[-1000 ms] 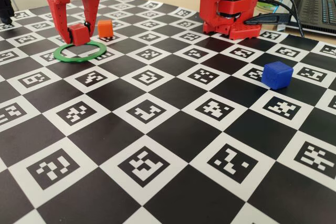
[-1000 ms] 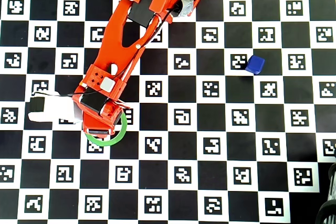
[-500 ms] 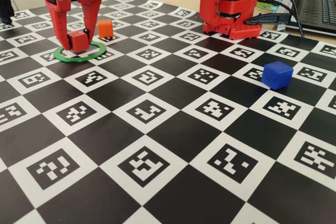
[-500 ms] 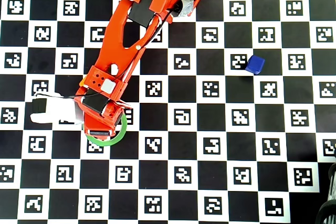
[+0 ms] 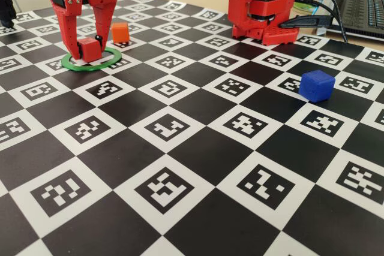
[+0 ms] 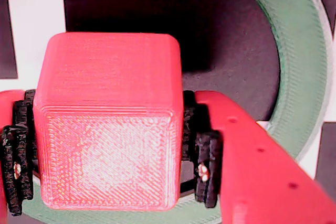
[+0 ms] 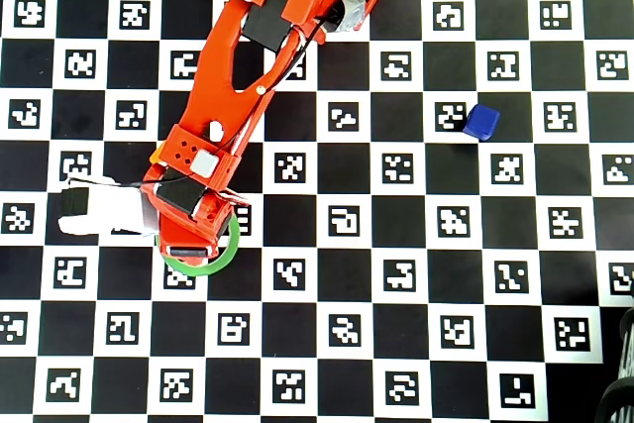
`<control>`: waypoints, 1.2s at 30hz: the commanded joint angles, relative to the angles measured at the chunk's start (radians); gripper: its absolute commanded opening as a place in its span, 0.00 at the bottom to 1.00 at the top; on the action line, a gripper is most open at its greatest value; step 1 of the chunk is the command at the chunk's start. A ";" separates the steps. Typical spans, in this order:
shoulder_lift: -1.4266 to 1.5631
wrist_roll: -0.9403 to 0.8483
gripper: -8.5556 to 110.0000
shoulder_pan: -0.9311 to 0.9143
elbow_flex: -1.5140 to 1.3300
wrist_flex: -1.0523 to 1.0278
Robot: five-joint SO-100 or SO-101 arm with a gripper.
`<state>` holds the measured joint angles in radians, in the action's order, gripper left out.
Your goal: Grab the red cube then put it in the green circle then put the blue cube on top and finally the orange cube on top
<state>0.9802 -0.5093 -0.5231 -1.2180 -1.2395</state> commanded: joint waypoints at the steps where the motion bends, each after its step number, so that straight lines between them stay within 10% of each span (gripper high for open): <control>1: 0.044 -0.009 0.13 0.005 0.003 0.011; 22: 0.069 0.002 0.40 0.003 -0.017 0.006; 36: 0.118 0.058 0.41 0.003 0.272 -0.250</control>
<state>0.9802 -0.4663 -0.5231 -1.0769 -1.4419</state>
